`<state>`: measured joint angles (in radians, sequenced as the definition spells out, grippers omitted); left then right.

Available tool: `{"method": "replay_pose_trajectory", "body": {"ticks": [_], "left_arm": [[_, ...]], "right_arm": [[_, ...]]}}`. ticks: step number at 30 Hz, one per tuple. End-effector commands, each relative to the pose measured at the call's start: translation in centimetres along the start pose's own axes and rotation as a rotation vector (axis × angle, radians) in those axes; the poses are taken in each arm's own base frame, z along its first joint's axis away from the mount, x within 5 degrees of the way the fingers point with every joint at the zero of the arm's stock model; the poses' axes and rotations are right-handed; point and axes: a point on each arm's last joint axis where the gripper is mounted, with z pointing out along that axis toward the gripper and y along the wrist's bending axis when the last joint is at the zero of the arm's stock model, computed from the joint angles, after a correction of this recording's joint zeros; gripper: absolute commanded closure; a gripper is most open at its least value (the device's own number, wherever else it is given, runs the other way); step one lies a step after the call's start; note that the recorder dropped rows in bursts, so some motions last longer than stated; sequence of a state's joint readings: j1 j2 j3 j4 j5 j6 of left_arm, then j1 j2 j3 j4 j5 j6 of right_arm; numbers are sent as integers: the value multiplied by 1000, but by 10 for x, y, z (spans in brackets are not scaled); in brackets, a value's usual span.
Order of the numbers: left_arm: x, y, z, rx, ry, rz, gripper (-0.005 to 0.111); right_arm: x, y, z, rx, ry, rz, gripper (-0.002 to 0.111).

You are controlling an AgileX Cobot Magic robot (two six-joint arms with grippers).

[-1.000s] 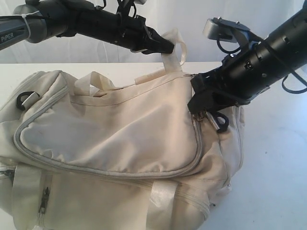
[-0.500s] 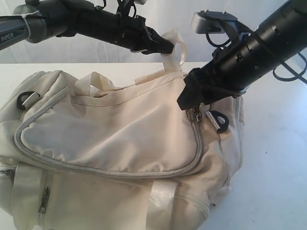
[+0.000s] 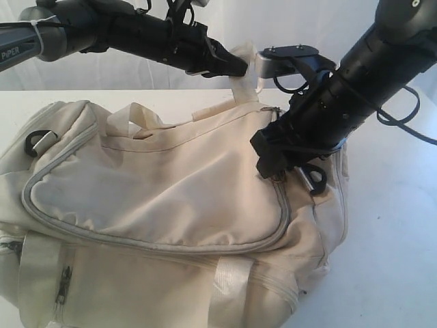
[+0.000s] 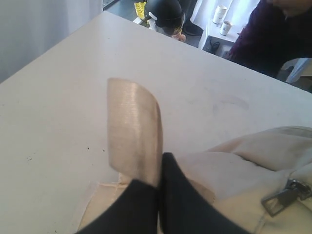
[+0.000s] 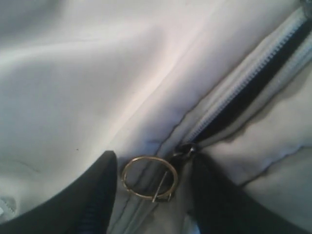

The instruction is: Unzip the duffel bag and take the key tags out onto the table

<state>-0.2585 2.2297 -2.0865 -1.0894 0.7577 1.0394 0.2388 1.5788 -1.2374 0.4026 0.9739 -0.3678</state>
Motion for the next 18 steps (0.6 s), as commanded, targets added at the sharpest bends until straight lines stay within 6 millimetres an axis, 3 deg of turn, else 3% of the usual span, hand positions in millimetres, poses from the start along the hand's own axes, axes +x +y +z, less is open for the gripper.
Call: {"method": "replay_pose_trajectory", "body": {"ticks": [1,12,18], "left_arm": [[-10,-2,-8,-9,-33,12,107],[-10,-2,-8,-9,-33,12,107],[-10,-2,-8,-9,-33,15,107]], "right_arm": [[-1,0,1,2,6,2,64],[-2,5,20,-22,55,-6,65],[-3,4,20,-19,49,-1,87]]}}
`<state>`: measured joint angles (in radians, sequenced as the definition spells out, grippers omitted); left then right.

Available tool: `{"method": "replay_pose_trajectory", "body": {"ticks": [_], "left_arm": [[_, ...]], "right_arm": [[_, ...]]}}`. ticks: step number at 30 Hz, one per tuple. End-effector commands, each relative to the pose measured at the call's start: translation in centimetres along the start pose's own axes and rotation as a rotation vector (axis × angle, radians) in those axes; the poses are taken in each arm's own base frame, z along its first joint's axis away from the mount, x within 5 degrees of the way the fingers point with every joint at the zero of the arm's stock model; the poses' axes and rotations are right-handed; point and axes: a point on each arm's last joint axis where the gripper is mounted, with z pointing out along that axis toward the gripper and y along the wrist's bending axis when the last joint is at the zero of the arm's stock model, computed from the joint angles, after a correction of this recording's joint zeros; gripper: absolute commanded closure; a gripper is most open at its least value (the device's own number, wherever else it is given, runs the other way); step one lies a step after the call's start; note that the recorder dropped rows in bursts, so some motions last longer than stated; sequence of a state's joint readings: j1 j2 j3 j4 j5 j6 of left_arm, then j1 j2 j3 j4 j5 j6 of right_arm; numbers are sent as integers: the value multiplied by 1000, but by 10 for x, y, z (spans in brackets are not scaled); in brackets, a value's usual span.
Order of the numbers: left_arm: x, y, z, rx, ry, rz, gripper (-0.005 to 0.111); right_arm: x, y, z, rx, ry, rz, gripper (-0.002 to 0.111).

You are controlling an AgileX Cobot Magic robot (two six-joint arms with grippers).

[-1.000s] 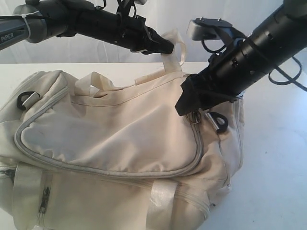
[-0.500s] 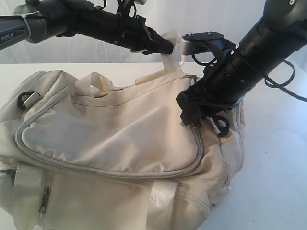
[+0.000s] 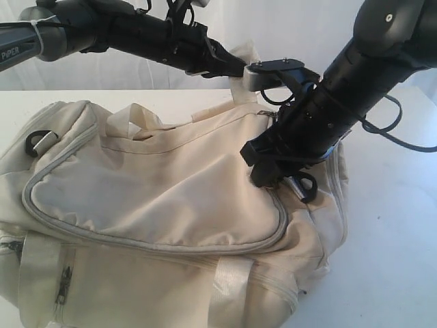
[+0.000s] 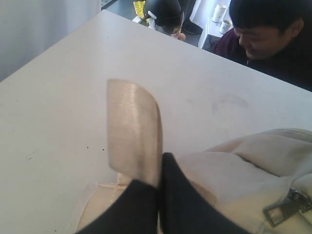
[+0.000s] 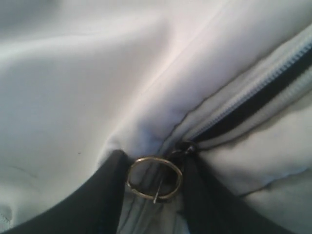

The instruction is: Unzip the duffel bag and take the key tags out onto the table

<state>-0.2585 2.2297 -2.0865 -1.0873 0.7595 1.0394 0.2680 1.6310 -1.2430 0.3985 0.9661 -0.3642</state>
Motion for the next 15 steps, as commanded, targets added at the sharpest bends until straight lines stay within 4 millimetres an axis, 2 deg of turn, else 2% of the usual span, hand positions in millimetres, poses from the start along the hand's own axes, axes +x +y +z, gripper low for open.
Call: {"method": "replay_pose_trajectory", "body": {"ticks": [1,5,10,15], "left_arm": [[-10,-2,-8,-10,-35,13,107],[-10,-2,-8,-10,-35,13,107],[-10,-2,-8,-10,-35,13,107],[-10,-1,-8,-13,-37,11,107]], "right_arm": [[-1,2,0,-7,0,7,92],[-3,4,-9,-5,-22,-4,108],[-7,10,-30,11,-74,-34,108],[-1,17,-48,9,-87,-48,108]]}}
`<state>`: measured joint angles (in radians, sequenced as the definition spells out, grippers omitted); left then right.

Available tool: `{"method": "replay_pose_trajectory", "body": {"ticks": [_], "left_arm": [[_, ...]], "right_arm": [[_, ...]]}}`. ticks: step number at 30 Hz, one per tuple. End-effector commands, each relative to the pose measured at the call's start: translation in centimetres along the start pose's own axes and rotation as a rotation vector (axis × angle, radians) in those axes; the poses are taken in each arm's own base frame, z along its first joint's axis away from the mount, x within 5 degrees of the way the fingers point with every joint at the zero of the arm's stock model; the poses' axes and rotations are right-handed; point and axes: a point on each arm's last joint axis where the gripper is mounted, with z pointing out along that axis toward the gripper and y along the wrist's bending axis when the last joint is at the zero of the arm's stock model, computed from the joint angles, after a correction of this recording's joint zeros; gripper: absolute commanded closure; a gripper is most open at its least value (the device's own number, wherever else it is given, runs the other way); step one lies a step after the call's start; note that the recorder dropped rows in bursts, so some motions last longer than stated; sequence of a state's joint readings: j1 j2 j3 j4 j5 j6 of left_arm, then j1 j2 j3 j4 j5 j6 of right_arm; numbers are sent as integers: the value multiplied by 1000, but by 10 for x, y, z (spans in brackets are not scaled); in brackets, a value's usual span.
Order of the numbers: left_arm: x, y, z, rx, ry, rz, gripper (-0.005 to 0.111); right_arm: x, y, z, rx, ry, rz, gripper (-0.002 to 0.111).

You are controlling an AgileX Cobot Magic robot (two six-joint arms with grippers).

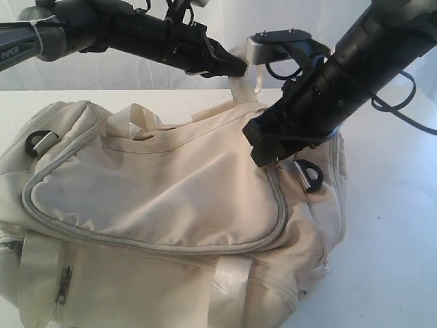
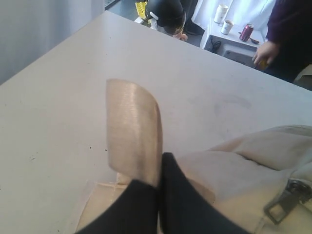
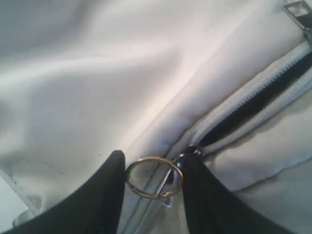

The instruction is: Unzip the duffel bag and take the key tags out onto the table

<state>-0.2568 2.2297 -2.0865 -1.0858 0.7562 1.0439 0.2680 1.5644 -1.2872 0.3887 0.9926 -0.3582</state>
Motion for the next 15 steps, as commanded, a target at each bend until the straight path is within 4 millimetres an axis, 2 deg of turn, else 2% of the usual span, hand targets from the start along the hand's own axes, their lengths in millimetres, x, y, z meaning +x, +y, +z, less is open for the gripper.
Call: {"method": "replay_pose_trajectory", "body": {"ticks": [1,9,15], "left_arm": [[-11,-2,-8,-10,-37,6,107],[-11,-1,-8,-25,-43,-8,107],[-12,2,-8,-49,-54,-39,107]], "right_arm": [[3,8,-19,-1,-11,-18,108],[15,17,-42,-1,15,-25,108],[26,20,-45,-14,52,-11,108]]}}
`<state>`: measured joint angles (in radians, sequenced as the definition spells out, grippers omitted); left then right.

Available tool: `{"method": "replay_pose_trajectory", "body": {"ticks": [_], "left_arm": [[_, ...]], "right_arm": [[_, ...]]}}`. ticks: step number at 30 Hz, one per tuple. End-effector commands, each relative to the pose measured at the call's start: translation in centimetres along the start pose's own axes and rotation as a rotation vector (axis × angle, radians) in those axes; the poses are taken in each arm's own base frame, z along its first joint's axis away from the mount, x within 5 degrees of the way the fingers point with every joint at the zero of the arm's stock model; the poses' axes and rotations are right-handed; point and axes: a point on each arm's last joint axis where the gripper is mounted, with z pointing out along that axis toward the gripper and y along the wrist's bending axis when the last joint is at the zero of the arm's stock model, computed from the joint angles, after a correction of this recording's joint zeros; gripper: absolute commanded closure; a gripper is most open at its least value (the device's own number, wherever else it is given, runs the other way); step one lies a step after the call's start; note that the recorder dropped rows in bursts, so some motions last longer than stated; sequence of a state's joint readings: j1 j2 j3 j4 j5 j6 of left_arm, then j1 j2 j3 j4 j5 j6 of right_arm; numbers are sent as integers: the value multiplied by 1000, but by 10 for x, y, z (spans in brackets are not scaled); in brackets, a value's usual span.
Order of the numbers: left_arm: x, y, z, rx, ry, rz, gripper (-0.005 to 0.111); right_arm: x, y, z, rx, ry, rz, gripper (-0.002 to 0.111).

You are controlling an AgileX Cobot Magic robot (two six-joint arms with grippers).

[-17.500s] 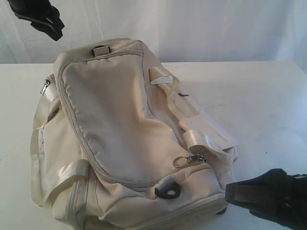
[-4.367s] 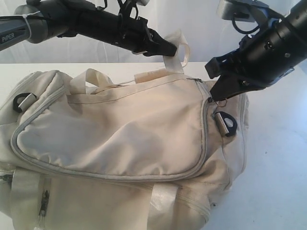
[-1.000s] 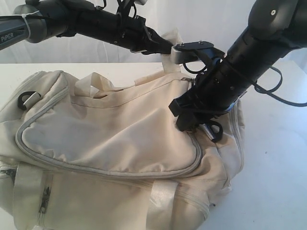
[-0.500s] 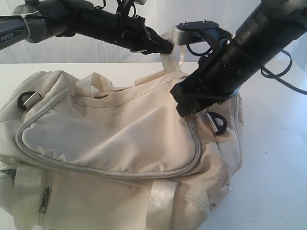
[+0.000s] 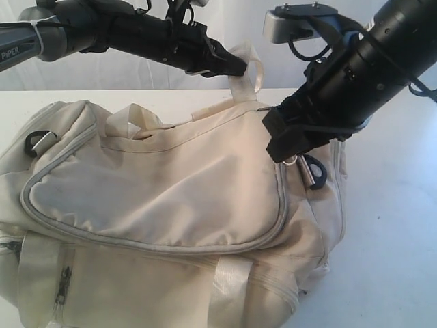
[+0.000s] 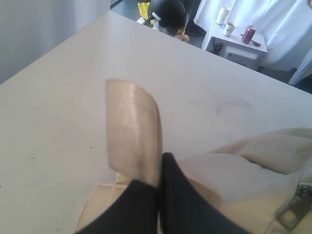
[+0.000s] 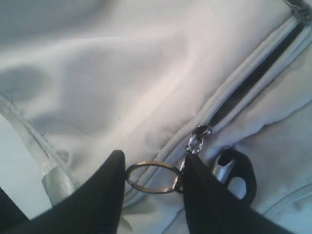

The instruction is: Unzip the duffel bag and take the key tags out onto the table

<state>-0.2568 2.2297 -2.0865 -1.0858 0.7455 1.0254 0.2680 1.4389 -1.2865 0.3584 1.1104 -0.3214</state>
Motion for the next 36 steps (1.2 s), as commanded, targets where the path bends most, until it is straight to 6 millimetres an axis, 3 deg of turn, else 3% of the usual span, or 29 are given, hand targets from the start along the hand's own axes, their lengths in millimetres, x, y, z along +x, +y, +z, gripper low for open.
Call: {"method": "replay_pose_trajectory", "body": {"ticks": [1,19,36], "left_arm": [[-12,1,-8,-46,-54,-32,107],[-12,4,-8,-71,-51,-51,107],[-12,4,-8,-76,-53,-60,107]], "right_arm": [[12,4,-2,-20,54,9,108],[53,30,-1,-138,87,30,108],[71,79,31,-268,45,-28,108]]}}
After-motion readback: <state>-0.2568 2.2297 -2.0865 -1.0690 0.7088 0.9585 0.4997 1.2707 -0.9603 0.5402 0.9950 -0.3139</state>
